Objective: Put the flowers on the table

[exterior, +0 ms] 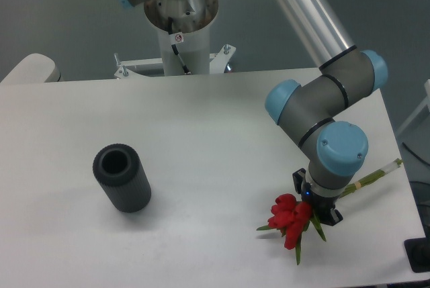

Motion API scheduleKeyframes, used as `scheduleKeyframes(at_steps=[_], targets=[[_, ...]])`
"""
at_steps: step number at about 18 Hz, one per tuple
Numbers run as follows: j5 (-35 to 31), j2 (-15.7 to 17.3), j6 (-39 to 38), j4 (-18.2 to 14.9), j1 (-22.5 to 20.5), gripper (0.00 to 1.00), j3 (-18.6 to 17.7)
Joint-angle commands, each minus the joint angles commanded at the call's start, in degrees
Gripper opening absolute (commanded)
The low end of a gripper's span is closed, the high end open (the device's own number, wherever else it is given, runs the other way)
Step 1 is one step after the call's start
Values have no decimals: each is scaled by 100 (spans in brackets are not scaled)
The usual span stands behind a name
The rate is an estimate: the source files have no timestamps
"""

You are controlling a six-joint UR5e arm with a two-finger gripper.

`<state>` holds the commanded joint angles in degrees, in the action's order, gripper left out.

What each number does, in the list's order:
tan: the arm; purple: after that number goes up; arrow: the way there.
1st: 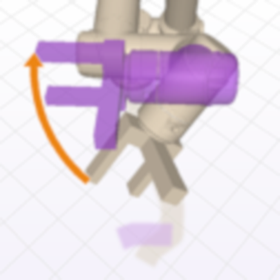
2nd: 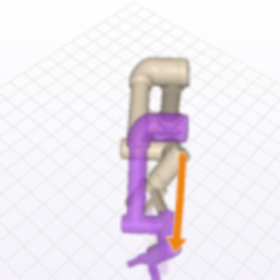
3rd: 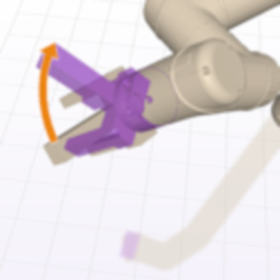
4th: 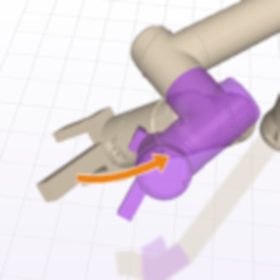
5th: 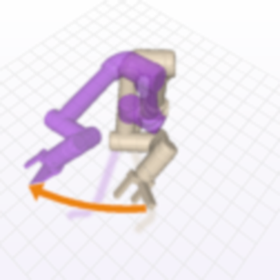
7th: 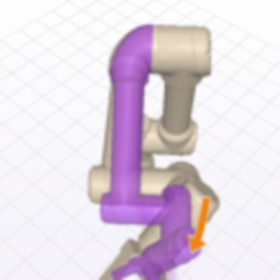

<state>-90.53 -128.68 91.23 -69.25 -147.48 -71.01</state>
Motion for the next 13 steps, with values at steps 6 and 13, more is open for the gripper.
scheduleKeyframes(at_steps=[6,13], targets=[[26,737,447,-45,114,2,-1035],[105,1608,1494,26,105,3,-2319]])
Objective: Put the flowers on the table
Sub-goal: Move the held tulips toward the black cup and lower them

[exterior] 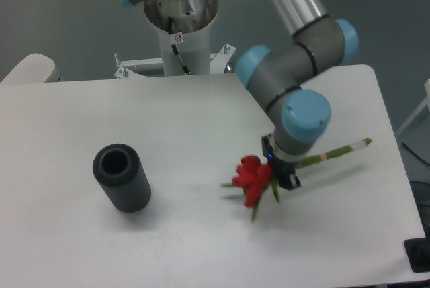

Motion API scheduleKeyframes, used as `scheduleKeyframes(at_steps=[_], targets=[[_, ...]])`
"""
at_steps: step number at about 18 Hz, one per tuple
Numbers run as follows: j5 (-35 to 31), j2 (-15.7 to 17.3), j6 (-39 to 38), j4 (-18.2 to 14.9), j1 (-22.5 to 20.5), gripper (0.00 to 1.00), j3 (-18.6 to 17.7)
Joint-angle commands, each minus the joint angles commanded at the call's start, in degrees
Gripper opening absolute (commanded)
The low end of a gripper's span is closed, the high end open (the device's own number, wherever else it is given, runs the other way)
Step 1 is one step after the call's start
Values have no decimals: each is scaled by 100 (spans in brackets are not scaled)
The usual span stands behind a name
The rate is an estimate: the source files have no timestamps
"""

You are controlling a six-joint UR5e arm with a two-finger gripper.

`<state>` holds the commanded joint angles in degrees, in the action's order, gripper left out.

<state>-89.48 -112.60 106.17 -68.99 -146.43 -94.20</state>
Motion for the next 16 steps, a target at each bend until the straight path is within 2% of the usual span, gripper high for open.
scheduleKeyframes(at_steps=[5,8,11,12,13,16], targets=[[396,299,220,17,44,5,-545],[413,352,326,18,79,18,-835],[554,361,317,26,79,41,-1003],[598,361,317,26,79,65,-1003],[650,361,291,79,79,100,-1003],[660,370,255,298,79,100,-986]])
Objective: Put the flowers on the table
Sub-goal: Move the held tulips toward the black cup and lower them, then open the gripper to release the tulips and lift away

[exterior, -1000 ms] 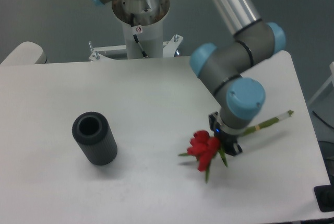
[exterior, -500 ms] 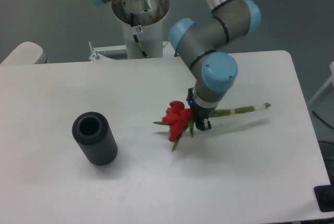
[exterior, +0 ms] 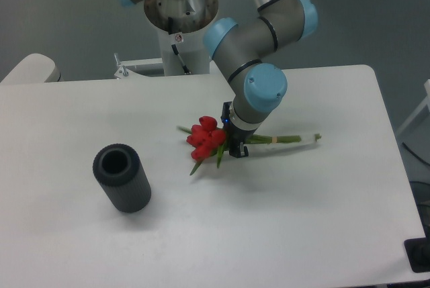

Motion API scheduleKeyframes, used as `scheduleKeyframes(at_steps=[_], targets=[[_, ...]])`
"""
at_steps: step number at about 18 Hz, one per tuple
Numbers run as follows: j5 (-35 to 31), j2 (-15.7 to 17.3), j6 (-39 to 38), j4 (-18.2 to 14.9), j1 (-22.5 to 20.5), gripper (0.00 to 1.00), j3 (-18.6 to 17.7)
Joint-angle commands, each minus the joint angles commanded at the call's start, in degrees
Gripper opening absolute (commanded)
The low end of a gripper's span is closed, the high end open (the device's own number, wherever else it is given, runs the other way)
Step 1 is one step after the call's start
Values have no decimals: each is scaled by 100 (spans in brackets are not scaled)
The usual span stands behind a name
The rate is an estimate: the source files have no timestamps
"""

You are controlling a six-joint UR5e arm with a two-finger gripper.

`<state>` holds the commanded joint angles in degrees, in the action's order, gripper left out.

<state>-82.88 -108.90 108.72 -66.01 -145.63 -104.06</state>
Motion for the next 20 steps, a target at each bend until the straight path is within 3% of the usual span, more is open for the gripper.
scheduleKeyframes(at_steps=[3,7,13,20], targets=[[-9,18,-9,343,-26,100,61],[-35,-78,97,510,-97,100,307],[-62,-640,97,493,-290,100,1290],[-448,-1581,79,405,-369,100,2513]])
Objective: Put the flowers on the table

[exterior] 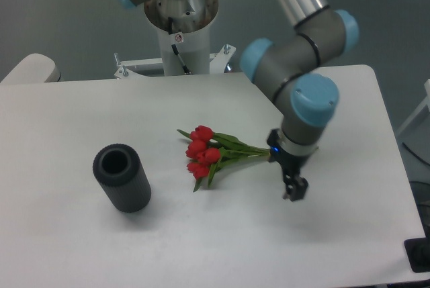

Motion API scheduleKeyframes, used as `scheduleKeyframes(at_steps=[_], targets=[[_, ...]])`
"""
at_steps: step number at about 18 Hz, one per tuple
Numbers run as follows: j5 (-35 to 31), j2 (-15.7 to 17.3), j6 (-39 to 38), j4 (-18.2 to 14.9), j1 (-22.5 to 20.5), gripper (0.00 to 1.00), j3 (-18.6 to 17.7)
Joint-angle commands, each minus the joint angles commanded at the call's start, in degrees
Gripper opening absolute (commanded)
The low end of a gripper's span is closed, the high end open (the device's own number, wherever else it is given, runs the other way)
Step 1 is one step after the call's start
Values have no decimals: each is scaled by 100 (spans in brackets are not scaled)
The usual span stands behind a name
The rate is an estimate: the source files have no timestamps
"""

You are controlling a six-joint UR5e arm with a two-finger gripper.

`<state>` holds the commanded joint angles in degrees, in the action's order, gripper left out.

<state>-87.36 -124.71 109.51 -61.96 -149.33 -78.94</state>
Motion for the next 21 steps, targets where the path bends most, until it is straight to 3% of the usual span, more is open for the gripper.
scheduleKeyframes(at_steps=[9,21], targets=[[-36,-537,-97,-9,-105,100,722],[-53,-423,-501,0,53,100,493]])
